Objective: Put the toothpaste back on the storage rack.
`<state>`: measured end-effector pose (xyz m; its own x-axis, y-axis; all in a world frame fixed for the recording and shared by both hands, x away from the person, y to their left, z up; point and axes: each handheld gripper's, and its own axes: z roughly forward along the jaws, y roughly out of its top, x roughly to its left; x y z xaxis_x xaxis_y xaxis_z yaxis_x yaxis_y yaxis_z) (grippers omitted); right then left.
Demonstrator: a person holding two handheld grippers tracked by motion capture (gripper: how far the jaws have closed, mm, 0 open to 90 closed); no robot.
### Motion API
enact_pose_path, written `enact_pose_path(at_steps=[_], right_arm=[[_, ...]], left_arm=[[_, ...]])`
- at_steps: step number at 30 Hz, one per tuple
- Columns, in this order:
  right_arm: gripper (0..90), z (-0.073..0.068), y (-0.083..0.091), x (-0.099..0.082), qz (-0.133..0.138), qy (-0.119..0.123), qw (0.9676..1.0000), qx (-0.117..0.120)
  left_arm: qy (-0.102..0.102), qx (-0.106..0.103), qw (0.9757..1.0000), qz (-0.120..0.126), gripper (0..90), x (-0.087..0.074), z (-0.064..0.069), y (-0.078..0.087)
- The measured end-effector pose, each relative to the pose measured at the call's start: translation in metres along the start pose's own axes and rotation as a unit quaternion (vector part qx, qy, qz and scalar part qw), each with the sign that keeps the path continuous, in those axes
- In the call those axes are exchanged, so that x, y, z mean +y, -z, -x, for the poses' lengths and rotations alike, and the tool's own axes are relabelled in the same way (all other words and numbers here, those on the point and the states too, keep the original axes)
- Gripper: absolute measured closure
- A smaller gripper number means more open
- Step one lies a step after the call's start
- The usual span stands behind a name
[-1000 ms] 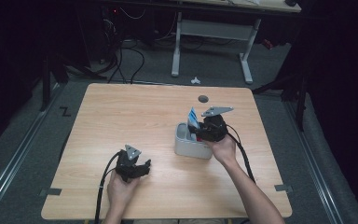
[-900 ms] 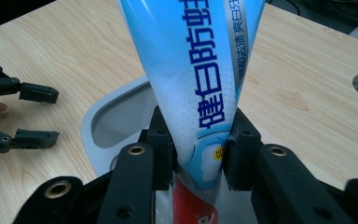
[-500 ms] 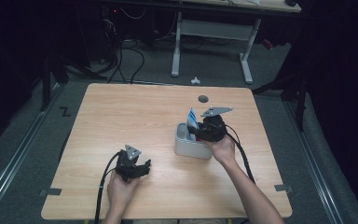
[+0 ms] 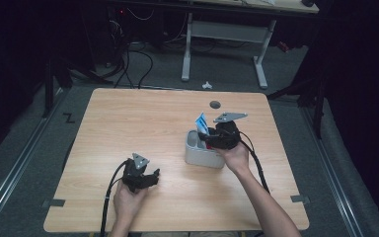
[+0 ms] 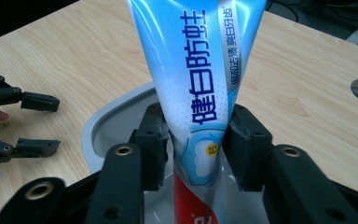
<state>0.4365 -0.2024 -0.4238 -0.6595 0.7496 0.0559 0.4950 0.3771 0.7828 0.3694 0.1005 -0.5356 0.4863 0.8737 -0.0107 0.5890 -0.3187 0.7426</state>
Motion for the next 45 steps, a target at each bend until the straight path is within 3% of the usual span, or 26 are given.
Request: enact_pose_path(at_steps=[4,10,45], right_arm=[[52.5,-0.001,0.006,0.002,0.016,-0.002,0.9999,-0.001],[49.6,-0.001,0.014,0.002,0.027,-0.003,0.9996,-0.001],[49.5,0.009,0.056,-0.001,0.073,-0.015,0.9972,-0.009]], left_arm=[[0.0,0.0,1.0,0.0,29.0,0.0,0.0,0.0],[0.0,0.0,1.0,0.0,29.0,0.0,0.0,0.0],[0.0,0.0,1.0,0.0,29.0,0.0,0.0,0.0]])
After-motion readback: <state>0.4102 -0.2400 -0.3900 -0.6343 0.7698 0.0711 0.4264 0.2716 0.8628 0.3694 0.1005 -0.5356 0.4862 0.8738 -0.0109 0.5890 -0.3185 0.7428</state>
